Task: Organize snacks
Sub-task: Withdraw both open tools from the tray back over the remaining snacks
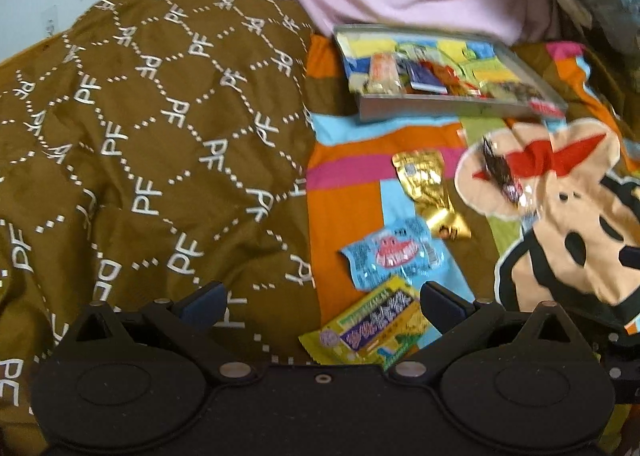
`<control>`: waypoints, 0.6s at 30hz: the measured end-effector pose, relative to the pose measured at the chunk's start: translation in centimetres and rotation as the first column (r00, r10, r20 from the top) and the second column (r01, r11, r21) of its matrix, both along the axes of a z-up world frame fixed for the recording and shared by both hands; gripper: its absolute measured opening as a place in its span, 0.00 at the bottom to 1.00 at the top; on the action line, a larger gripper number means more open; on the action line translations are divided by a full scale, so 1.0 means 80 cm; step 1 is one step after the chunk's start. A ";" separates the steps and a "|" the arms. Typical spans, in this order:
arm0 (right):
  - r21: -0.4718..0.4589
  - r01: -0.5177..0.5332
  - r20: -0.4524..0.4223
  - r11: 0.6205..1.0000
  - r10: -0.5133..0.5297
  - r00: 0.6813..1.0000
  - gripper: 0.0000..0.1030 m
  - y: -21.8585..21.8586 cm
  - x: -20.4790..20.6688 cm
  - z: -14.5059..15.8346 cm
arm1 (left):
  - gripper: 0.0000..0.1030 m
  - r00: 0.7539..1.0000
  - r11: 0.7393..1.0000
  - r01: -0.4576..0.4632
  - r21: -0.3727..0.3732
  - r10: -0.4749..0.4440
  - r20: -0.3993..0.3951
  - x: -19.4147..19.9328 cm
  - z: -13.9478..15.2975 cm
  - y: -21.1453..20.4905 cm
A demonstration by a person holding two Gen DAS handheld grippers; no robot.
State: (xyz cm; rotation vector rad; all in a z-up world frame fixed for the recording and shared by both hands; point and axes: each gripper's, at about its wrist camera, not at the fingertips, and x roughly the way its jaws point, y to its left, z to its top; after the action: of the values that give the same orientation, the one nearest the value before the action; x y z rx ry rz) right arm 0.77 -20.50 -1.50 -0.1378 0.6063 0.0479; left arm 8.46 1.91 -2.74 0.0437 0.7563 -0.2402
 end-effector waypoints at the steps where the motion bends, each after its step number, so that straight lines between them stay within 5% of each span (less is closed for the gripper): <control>1: -0.001 0.003 -0.009 1.000 -0.003 1.000 1.00 0.000 0.001 -0.002 | 0.99 1.000 1.000 0.008 0.006 -0.008 -0.007 0.001 -0.002 -0.001; 18: 0.021 0.050 -0.119 0.999 -0.047 0.992 1.00 -0.001 0.024 -0.031 | 0.99 0.998 0.998 0.031 0.047 -0.028 -0.062 0.023 -0.021 0.003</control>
State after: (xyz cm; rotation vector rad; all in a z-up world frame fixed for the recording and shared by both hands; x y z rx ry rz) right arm 2.66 -20.61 -4.01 -0.0976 0.7276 0.0164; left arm 10.27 2.12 -4.38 0.0932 0.8235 -0.2520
